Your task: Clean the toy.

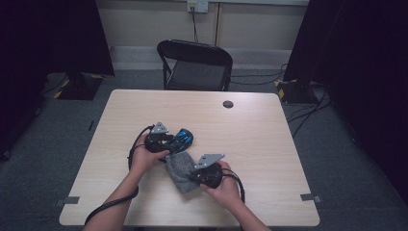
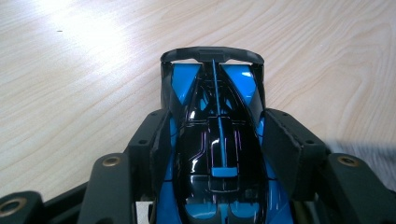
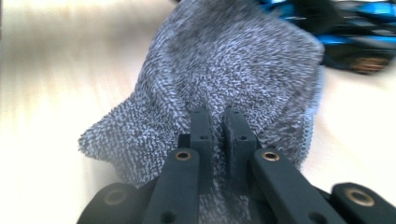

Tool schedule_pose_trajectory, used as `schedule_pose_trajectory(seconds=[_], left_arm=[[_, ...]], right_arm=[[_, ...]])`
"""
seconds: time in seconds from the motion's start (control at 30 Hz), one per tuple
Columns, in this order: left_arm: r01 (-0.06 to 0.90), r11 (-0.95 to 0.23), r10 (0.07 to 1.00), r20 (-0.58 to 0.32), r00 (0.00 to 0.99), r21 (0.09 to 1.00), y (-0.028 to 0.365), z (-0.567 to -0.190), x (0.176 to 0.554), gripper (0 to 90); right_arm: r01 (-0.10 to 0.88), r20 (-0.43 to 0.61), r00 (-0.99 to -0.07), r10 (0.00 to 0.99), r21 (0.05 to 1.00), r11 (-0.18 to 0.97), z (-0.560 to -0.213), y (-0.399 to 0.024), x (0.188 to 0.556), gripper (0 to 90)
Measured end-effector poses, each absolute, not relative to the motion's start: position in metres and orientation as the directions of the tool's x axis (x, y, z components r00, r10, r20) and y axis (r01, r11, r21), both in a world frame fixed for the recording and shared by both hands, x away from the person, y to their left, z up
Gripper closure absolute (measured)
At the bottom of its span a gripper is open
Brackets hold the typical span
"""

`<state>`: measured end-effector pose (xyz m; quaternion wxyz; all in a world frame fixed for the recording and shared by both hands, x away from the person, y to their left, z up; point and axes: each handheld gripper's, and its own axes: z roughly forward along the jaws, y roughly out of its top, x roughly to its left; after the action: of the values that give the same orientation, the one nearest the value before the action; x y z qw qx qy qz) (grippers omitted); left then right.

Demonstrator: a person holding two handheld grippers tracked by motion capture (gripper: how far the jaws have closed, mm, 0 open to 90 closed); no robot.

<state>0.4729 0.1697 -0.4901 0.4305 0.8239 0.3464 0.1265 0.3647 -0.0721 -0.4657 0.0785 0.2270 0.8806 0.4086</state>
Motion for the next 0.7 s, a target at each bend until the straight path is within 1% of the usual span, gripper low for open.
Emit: schedule_pose_trajectory(seconds=[0.07,0.2,0.23,0.27,0.3,0.37,0.43,0.5,0.57,0.63,0.67,0.7], left_arm=[[0.463,-0.387,0.681,-0.092,0.727,0.797,0.170,-0.490,0.473,42.8],[0.462,-0.385,0.682,-0.091,0.726,0.799,0.170,-0.491,0.472,42.7],[0.462,-0.384,0.682,-0.091,0.725,0.799,0.170,-0.491,0.472,42.7],[0.462,-0.384,0.682,-0.091,0.726,0.800,0.170,-0.491,0.472,42.7],[0.461,-0.383,0.682,-0.091,0.725,0.800,0.170,-0.491,0.473,42.7],[0.458,-0.387,0.680,-0.088,0.728,0.800,0.170,-0.491,0.473,42.7],[0.457,-0.384,0.679,-0.089,0.728,0.802,0.170,-0.491,0.473,42.7],[0.457,-0.385,0.678,-0.090,0.729,0.802,0.170,-0.491,0.473,42.7],[0.456,-0.385,0.679,-0.089,0.729,0.802,0.170,-0.491,0.473,42.7],[0.456,-0.390,0.677,-0.086,0.731,0.800,0.170,-0.491,0.473,42.7],[0.456,-0.390,0.677,-0.086,0.731,0.800,0.170,-0.491,0.473,42.7],[0.455,-0.389,0.677,-0.086,0.731,0.801,0.170,-0.491,0.473,42.7]], right_arm=[[0.346,0.032,-0.865,0.500,0.760,0.550,-0.456,-0.087,0.371,84.3],[0.349,0.012,-0.847,0.531,0.766,0.540,-0.449,-0.099,0.377,84.3],[0.359,0.005,-0.825,0.565,0.776,0.518,-0.443,-0.109,0.381,84.4],[0.359,0.005,-0.825,0.565,0.776,0.518,-0.443,-0.109,0.381,84.4],[0.370,-0.003,-0.801,0.599,0.784,0.499,-0.439,-0.117,0.386,84.4],[0.373,-0.006,-0.793,0.609,0.786,0.493,-0.438,-0.120,0.388,84.4],[0.391,-0.021,-0.752,0.659,0.790,0.471,-0.437,-0.131,0.399,84.5],[0.394,-0.029,-0.740,0.673,0.792,0.467,-0.438,-0.133,0.401,84.4],[0.419,-0.049,-0.682,0.730,0.792,0.445,-0.442,-0.139,0.413,84.4],[0.440,-0.053,-0.650,0.758,0.787,0.432,-0.447,-0.140,0.419,84.4],[0.440,-0.053,-0.650,0.758,0.787,0.432,-0.447,-0.140,0.419,84.4],[0.464,-0.056,-0.618,0.784,0.779,0.421,-0.454,-0.140,0.424,84.4]])
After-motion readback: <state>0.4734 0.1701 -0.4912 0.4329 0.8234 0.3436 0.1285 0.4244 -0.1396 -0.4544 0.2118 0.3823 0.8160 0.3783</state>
